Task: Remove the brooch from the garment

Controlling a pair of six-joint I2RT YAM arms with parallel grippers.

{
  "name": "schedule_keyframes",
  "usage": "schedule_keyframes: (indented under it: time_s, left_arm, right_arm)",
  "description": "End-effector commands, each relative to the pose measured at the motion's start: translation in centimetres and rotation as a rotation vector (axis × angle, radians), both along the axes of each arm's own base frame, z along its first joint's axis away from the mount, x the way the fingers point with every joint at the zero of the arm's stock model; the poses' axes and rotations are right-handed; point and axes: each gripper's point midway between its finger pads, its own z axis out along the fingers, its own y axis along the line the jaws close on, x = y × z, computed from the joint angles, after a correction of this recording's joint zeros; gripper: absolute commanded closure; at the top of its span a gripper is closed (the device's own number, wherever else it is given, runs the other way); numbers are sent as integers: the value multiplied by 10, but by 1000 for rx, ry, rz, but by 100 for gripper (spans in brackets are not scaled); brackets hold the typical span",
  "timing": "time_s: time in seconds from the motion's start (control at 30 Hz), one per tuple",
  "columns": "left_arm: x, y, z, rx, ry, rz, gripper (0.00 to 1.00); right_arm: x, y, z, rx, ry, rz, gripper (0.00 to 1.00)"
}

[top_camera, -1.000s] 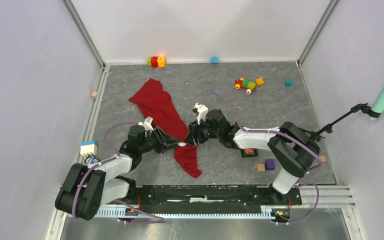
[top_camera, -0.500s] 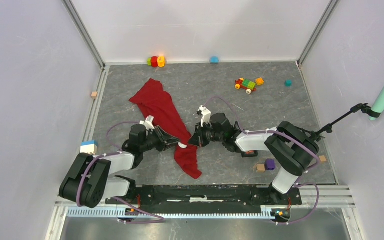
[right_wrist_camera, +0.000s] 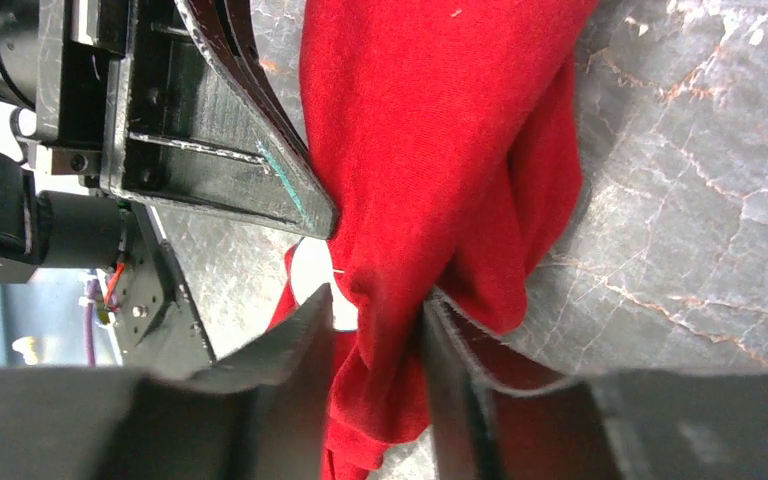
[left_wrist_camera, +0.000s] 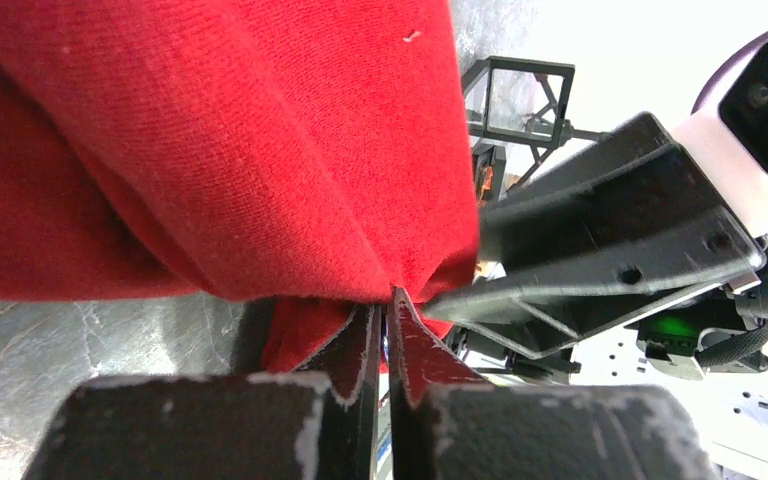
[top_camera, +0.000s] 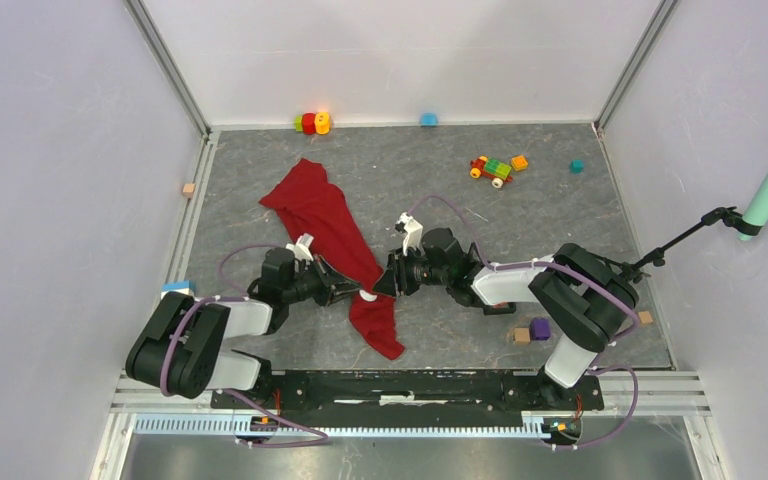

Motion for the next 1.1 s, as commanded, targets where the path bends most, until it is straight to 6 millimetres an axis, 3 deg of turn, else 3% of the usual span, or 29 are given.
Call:
schedule_keyframes:
  time_s: [0.0,0.07,0.27,0.6,0.73,0.83,1.07]
  left_arm:
    - [1,-8,12,-22,-72,-71,98]
    - [0,-9,16,-43,-83,-71,98]
    - [-2,-11,37,-108,-112,-61,98]
    - [-8,-8,49,-144,-136,-37,98]
    - [-10,-7,53,-162,-150,-28,98]
    - [-10,-7,54,-166,-155,-23,98]
    - [-7,-7,59,-177,-165,-15,98]
  right_arm:
    - [3,2,14,43,-31,-7,50]
    - [4,1,11,39,-12,-31,39]
    - [1,1,23,204,75,-106,34]
    - [5,5,52,420,163,-198,37]
    - [8,6,52,423,170,-219,40]
    - [8,9,53,429,175,-215,48]
    - [2,12,42,368,164,-198,53]
